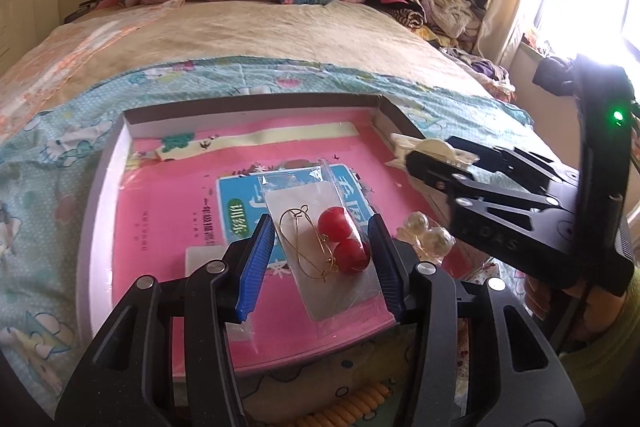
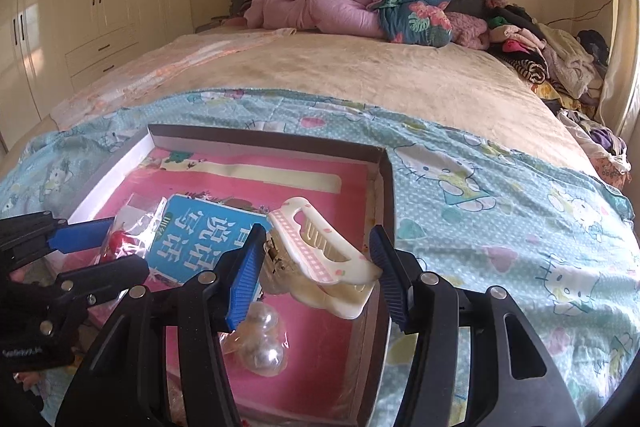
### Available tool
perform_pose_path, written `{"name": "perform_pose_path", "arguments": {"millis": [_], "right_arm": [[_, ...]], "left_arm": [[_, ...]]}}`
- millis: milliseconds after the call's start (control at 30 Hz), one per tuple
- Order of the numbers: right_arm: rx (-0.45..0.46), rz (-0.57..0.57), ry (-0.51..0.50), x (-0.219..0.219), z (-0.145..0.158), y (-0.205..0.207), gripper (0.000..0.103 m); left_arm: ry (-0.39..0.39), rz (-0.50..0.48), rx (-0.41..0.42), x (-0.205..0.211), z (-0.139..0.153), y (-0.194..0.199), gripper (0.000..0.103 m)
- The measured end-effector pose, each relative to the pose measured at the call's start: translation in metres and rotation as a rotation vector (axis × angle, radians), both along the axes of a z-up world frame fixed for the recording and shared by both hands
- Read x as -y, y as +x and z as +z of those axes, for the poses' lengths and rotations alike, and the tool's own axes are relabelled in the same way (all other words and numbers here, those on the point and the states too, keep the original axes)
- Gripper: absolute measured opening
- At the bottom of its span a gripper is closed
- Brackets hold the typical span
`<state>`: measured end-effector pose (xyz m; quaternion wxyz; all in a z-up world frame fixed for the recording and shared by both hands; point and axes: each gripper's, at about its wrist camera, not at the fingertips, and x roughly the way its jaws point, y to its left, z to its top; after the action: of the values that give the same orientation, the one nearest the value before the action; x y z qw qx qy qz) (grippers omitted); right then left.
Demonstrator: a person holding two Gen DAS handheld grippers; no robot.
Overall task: Organize jewelry
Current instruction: 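Carry the claw clip with the right tool while the left tool carries the red-bead card into the tray, then open the right tool to drop the claw clip while the left tool releases the red-bead card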
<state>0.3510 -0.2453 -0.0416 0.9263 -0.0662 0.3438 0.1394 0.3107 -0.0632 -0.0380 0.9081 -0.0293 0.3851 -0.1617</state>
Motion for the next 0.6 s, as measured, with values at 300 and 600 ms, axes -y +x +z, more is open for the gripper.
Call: {"name": "perform_pose_path", "arguments": {"millis": [300, 600], "right_arm": [[-0.037, 0.014, -0.013, -0.003, -0.015, 0.013, 0.052], [-0.06, -0.002, -0.001, -0.001, -0.022, 0.016, 0.052]], "left_arm": [[0.007, -0.012, -0.022, 0.003, -0.011, 0.006, 0.04], [0.011, -0.014, -0.04, 0.005, -0.02, 0.01, 0.04]]}}
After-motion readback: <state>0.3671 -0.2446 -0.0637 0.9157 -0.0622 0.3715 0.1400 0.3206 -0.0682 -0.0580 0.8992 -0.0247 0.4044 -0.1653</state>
